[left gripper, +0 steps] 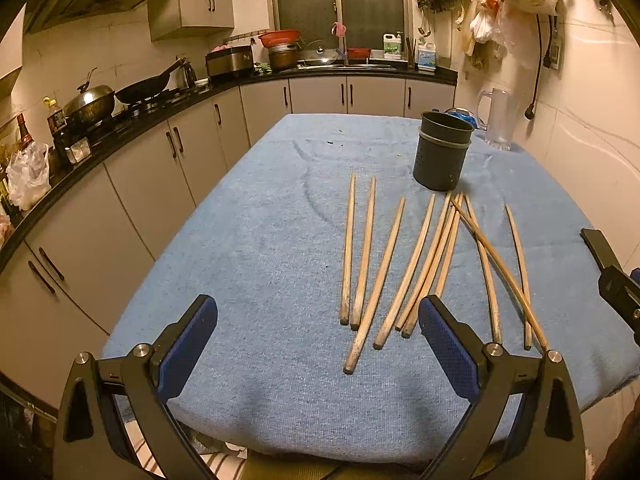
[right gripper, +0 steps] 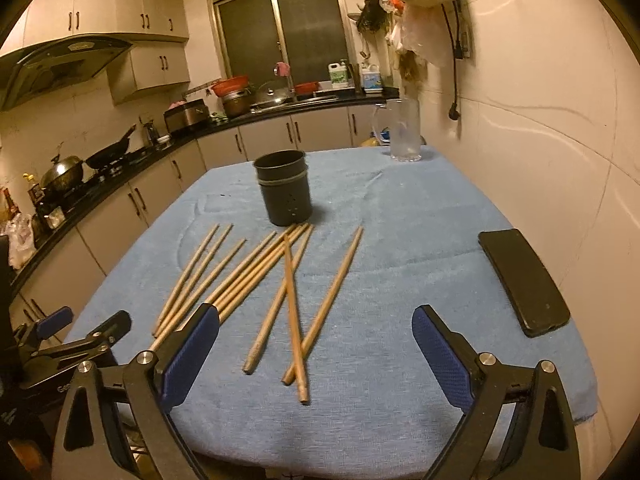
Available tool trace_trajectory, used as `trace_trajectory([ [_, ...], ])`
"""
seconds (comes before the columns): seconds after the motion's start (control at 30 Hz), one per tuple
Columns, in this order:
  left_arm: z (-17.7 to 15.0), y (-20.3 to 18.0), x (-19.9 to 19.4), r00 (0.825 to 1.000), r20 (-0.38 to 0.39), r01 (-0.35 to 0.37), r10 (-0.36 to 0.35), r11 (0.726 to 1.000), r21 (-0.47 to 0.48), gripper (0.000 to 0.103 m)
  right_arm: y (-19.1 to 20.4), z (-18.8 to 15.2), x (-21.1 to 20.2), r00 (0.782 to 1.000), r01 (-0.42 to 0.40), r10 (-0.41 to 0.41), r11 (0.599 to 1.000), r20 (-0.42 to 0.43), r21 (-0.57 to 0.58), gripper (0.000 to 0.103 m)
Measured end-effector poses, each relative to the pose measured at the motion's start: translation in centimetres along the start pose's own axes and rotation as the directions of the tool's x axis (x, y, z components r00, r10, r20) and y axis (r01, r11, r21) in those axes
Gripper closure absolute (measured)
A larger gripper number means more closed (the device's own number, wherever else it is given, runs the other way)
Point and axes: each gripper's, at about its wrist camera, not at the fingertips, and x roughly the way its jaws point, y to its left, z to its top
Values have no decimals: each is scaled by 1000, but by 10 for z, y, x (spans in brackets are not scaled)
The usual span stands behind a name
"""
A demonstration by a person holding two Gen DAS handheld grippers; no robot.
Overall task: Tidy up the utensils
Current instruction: 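Move both grippers, open, above the loose wooden chopsticks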
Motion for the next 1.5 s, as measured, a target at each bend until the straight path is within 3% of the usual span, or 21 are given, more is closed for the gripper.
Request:
trace_trajectory([
  [0.83, -2, 1, 3, 1000, -6, 1, -1, 1000, 0, 3, 11, -1, 4, 1000, -9, 7, 998, -26, -55, 5],
  [1.5, -3, -1, 5, 1000, -9, 2, -2, 1000, 4, 3, 9, -4, 5, 999, -4, 3, 999, -35, -39, 12],
])
